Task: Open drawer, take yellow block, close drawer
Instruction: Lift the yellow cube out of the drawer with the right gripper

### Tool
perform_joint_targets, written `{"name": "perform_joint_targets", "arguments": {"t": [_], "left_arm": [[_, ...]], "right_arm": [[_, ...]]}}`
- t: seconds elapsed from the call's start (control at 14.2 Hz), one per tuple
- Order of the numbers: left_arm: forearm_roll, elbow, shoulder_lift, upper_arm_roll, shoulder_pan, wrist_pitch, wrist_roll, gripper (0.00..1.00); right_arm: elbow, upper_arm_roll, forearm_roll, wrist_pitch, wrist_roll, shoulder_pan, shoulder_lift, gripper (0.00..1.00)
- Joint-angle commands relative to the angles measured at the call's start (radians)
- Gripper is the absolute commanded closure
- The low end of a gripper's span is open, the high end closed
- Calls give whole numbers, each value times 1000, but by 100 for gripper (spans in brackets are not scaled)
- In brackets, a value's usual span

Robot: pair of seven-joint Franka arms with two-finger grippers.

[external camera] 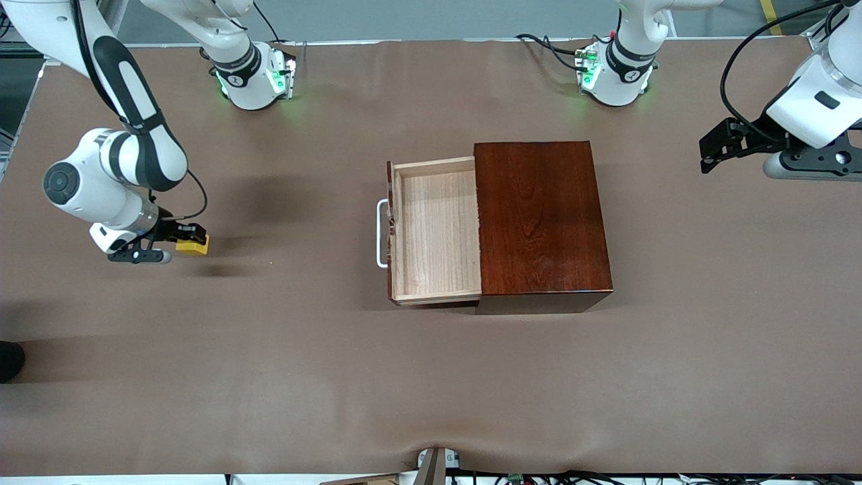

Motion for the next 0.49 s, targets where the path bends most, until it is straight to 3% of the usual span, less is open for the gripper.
{"name": "perform_joint_targets", "arguments": {"t": [0.0, 0.42], "left_arm": [[6, 25, 14, -4, 2, -9, -2, 0], [5, 25, 19, -5, 6, -8, 1, 0]], "right_arm": [[-102, 16, -7, 63, -40, -48, -35, 99], [-133, 18, -7, 34, -23, -53, -50, 97]]}}
